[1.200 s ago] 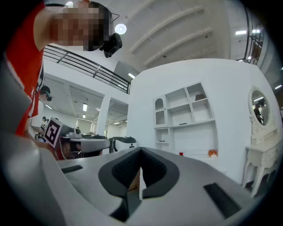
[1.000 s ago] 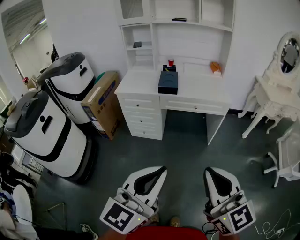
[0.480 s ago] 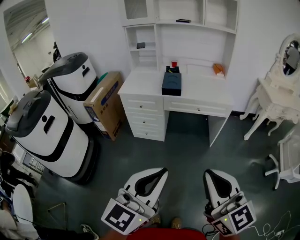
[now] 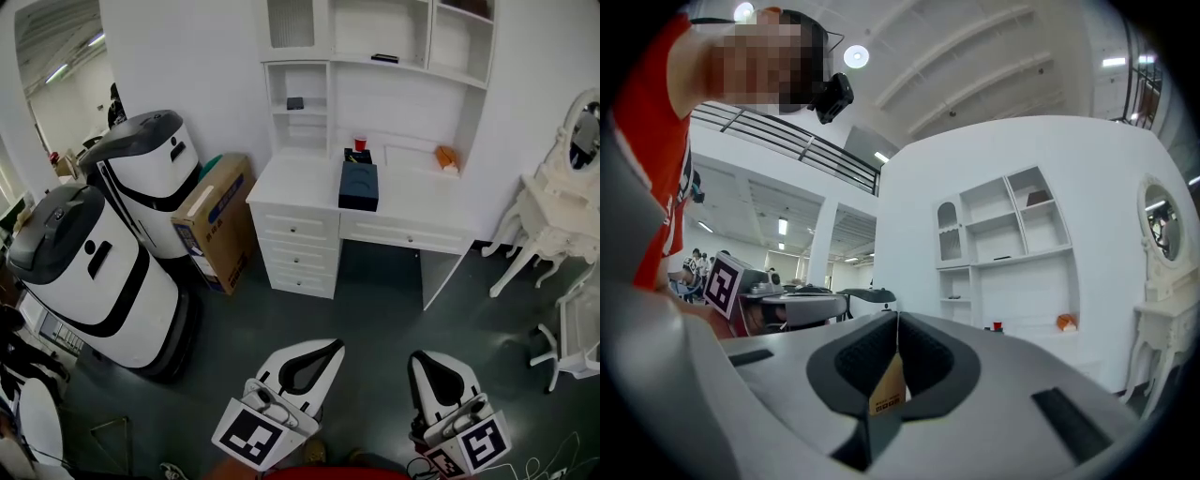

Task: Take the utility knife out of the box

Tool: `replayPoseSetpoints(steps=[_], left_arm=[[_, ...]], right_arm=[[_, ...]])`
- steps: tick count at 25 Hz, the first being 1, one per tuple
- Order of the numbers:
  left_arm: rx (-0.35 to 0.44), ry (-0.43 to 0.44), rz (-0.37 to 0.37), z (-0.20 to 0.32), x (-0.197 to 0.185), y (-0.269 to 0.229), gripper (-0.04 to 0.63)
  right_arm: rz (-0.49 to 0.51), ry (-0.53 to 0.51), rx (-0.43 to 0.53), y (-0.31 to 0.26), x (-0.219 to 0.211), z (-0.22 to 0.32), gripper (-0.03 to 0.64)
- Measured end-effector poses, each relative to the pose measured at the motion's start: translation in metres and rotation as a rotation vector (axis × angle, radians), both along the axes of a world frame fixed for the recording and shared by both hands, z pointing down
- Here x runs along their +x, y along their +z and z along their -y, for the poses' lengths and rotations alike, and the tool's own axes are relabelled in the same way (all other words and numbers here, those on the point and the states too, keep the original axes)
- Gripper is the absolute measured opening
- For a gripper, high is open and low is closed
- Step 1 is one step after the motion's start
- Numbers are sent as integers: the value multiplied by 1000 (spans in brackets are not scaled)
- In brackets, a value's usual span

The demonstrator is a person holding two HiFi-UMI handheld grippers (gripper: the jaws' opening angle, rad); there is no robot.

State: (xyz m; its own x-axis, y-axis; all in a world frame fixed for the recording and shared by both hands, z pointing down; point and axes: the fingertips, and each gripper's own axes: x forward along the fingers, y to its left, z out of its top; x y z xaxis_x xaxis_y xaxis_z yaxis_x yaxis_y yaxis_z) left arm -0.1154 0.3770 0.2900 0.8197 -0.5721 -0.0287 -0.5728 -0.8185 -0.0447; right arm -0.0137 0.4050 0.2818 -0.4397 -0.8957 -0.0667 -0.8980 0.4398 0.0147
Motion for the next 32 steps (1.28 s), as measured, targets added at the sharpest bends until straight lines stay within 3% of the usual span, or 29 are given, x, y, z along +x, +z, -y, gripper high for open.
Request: replayPoseSetpoints(steps=[14, 18, 22, 28, 32], left_arm=[[13, -12, -20, 86, 1, -2, 8], [30, -42, -21, 134, 16, -3, 8], [119, -73, -46, 191, 38, -18, 8], [121, -137, -36, 276, 79, -21, 8], [130, -171, -37, 322, 104, -27, 8]], right_arm=[[-37, 7, -9, 6, 5, 75, 8], [-27, -18, 9, 6, 24, 121, 8], [-35, -18, 23, 5, 55, 175, 8], [-107, -110, 14, 11, 96, 252, 8], [-97, -136, 12, 4, 120, 303, 8]])
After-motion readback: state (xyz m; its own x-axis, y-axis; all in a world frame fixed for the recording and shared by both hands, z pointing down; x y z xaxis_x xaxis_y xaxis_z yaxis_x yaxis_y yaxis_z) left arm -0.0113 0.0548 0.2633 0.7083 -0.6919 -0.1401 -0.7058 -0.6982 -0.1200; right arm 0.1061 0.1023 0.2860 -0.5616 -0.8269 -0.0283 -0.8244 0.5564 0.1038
